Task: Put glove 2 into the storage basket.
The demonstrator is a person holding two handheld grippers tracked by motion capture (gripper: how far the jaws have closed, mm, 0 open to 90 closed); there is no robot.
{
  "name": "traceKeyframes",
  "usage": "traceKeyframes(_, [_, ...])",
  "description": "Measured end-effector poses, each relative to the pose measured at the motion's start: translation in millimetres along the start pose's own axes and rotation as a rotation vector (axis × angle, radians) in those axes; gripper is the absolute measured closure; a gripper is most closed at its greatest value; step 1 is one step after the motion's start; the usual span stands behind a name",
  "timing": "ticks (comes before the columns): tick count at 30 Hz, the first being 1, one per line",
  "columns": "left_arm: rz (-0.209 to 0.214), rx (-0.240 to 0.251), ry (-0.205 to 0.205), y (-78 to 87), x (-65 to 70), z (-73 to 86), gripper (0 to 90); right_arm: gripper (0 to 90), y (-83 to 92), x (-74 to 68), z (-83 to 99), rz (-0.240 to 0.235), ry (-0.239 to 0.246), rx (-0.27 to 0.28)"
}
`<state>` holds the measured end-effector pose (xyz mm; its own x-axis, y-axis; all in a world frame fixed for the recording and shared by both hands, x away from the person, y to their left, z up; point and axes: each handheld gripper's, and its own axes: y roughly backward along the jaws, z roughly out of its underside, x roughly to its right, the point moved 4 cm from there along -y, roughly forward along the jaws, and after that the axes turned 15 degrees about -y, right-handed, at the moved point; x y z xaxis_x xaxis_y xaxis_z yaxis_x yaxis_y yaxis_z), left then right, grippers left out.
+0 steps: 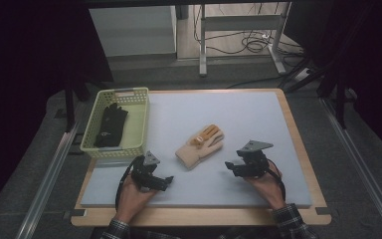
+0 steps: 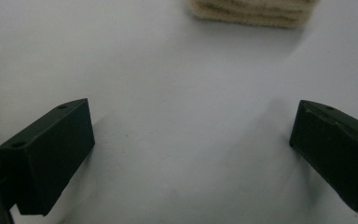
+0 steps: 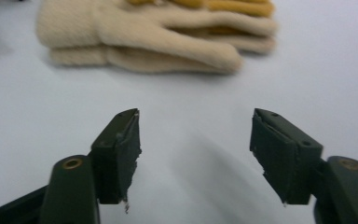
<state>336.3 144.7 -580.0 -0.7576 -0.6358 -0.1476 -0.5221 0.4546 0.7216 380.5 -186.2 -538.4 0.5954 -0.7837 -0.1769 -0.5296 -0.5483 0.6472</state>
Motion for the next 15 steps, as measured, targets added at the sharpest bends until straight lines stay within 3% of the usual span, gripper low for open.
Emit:
traceKeyframes(8, [0.001,-0.003,0.0,-0.1,-0.1,-0.1,0.2,21.4,16.0,23.2,11.8,0.04,-0.029,-0.007])
traceKeyframes(15, [0.004,-0.004,0.013,-0.7,0.0,-0.4,0.0,14.8,16.7,37.7,26.0,0.062,-0.06,-0.018])
